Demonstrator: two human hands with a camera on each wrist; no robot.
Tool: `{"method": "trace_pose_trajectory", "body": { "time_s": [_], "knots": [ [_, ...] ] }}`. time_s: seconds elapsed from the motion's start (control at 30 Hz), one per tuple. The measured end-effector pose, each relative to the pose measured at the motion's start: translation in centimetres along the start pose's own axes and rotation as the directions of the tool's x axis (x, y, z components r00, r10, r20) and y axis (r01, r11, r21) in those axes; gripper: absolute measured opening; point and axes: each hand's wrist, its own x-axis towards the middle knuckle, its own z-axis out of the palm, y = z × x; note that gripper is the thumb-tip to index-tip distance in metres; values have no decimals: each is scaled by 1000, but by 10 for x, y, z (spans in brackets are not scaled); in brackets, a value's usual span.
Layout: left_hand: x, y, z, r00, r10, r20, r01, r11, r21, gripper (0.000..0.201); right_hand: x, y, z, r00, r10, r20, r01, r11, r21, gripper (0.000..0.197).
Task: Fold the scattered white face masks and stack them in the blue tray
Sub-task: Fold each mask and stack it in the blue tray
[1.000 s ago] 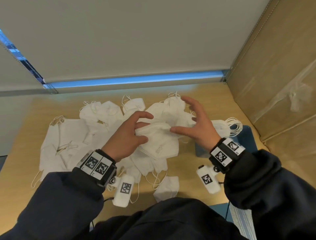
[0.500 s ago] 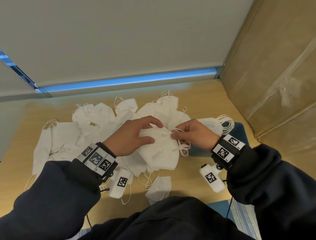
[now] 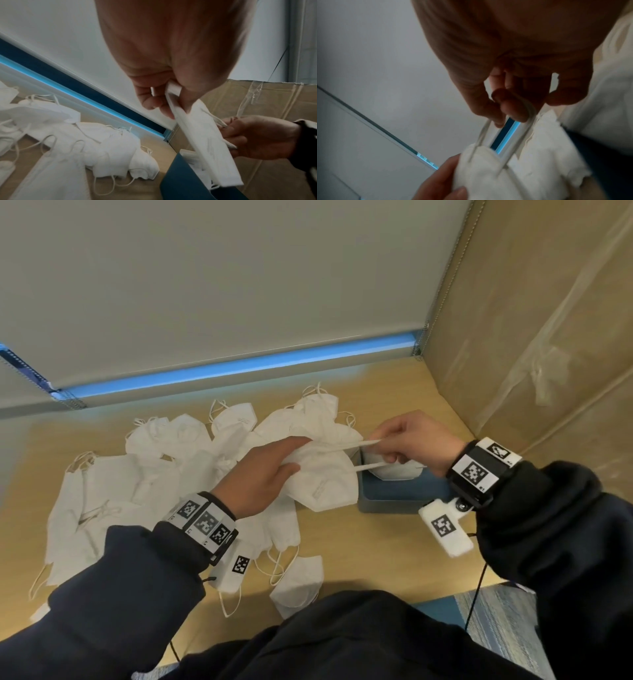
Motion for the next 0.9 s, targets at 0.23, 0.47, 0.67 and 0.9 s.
{"method": "trace_pose_trajectory", "body": {
  "time_s": [0.23,0.47,0.67,0.9],
  "knots": [
    [42,42,10,978,77,-193,-65,995,71,29,1,4,-59,967,-27,-253,74,981,179,7],
    [93,73,65,988,127,-88,-126,992,25,32,-5,41,-94,960,-10,-281,29,998,64,7],
    [103,67,106,985,171,-12,-165,964,210,33,-8,81,-100,945,-44,-324,-75,935,-347,10],
    [111,58,117,993,103,-61,-66,893,446,30,2,94,-86,920,-86,-382,-70,924,-376,9]
  ]
}}
